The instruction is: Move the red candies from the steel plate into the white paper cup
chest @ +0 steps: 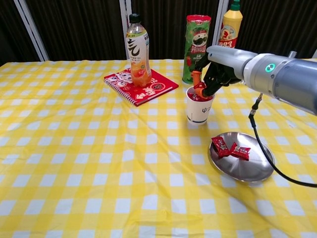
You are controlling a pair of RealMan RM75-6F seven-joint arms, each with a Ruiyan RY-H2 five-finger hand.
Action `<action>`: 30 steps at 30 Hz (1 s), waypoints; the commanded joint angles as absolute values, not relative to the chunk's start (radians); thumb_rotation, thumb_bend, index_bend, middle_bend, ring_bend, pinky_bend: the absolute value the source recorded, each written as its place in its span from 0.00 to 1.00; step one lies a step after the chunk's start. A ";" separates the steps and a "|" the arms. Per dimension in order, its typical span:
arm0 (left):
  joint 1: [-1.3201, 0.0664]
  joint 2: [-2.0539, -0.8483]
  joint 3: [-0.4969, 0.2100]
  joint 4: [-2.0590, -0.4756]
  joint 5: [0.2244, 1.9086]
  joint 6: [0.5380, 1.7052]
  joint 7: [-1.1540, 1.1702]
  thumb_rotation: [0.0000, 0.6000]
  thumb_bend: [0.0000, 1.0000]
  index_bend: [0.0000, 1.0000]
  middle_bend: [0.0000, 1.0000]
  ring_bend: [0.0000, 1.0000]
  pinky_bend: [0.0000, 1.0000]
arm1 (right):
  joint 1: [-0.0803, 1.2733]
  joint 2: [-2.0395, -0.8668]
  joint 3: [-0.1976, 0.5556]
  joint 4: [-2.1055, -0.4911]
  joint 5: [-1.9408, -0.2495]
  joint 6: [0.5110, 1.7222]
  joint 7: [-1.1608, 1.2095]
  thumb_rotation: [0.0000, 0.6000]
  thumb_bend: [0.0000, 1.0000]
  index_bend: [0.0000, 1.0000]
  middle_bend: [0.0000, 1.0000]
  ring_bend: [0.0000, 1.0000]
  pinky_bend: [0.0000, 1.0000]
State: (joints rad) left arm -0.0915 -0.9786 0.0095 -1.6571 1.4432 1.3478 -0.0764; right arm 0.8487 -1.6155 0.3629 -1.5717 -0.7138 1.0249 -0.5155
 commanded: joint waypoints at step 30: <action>-0.092 -0.974 0.012 -1.657 1.447 1.346 -0.095 1.00 0.02 0.00 0.00 0.00 0.00 | 0.831 -1.570 0.341 -1.608 -0.781 1.089 -0.435 1.00 0.47 0.36 0.82 0.85 0.97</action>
State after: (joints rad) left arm -0.0920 -0.9734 0.0119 -1.6573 1.4462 1.3457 -0.0950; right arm 0.8547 -1.5984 0.3539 -1.5645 -0.7567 1.0597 -0.4378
